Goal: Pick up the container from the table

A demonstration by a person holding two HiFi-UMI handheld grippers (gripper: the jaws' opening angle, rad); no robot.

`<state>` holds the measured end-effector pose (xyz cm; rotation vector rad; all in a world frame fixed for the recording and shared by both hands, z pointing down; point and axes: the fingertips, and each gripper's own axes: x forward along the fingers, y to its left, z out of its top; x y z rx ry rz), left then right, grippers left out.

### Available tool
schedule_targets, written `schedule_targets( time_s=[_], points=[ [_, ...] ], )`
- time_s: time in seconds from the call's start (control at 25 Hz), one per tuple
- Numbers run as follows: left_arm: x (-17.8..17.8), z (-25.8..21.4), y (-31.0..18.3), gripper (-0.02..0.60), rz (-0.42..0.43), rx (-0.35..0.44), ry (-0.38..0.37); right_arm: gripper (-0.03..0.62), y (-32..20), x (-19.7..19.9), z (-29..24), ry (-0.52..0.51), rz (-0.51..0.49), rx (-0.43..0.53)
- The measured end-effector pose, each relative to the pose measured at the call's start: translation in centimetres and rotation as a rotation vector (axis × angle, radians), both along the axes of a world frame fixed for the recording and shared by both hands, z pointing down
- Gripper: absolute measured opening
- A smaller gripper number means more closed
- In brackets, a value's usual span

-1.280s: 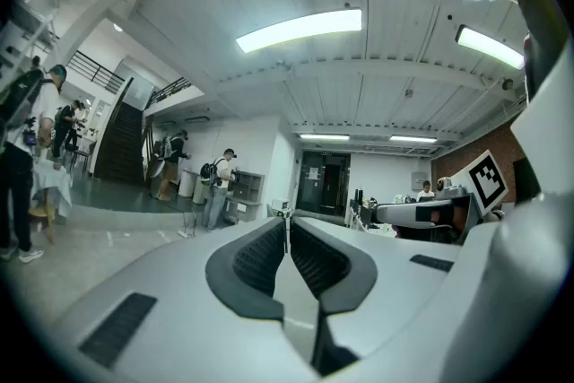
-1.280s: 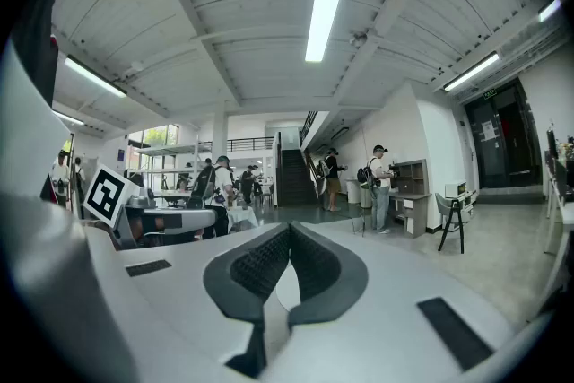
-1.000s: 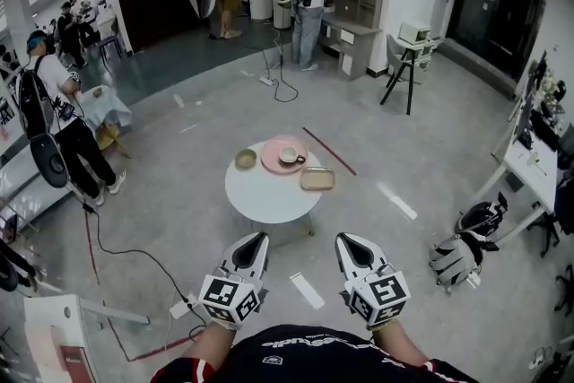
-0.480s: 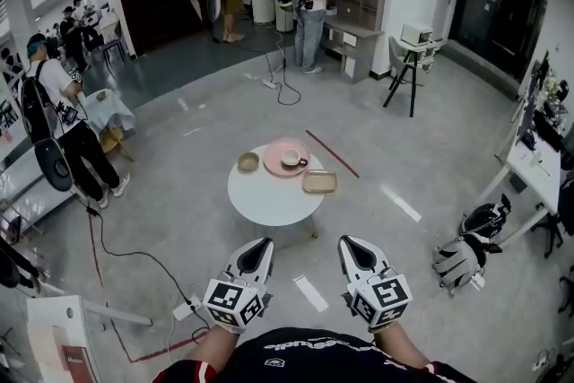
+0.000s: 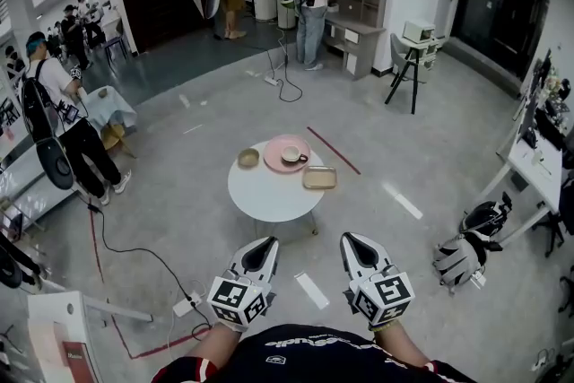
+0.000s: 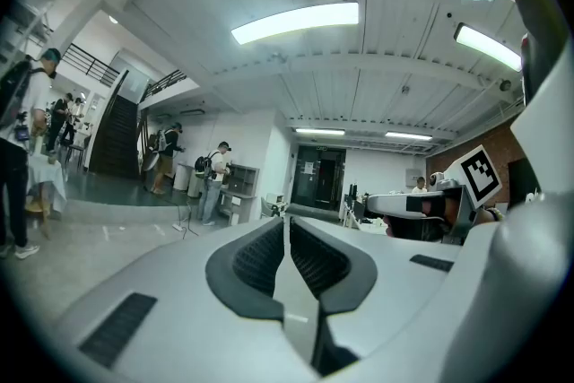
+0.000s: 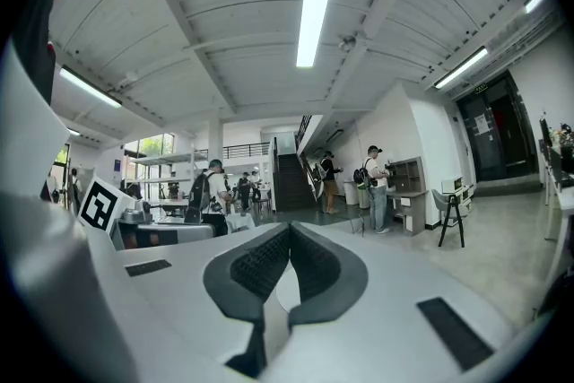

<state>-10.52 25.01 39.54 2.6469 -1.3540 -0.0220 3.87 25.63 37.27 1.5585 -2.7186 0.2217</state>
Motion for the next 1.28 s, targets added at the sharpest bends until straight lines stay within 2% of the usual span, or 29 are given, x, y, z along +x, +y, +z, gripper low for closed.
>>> schedule_targets(
  time_s=[0.36, 0.92, 1.28],
  points=[
    [1.1, -0.3, -0.7, 0.038, -0.024, 0.005, 0.004, 0.015, -0.3, 1.7, 0.3, 0.009, -0.005, -0.017],
    [5.1, -0.1, -0.9, 0.038, -0.063, 0.020, 0.001, 0.015, -0.4, 6.2, 1.3, 0.004, -0.031, -0.014],
    [5.7, 0.2, -1.9, 0.038, -0.083, 0.014, -0.016, 0.015, -2.0, 6.6, 2.2, 0.004, -0.059, -0.032]
  ],
)
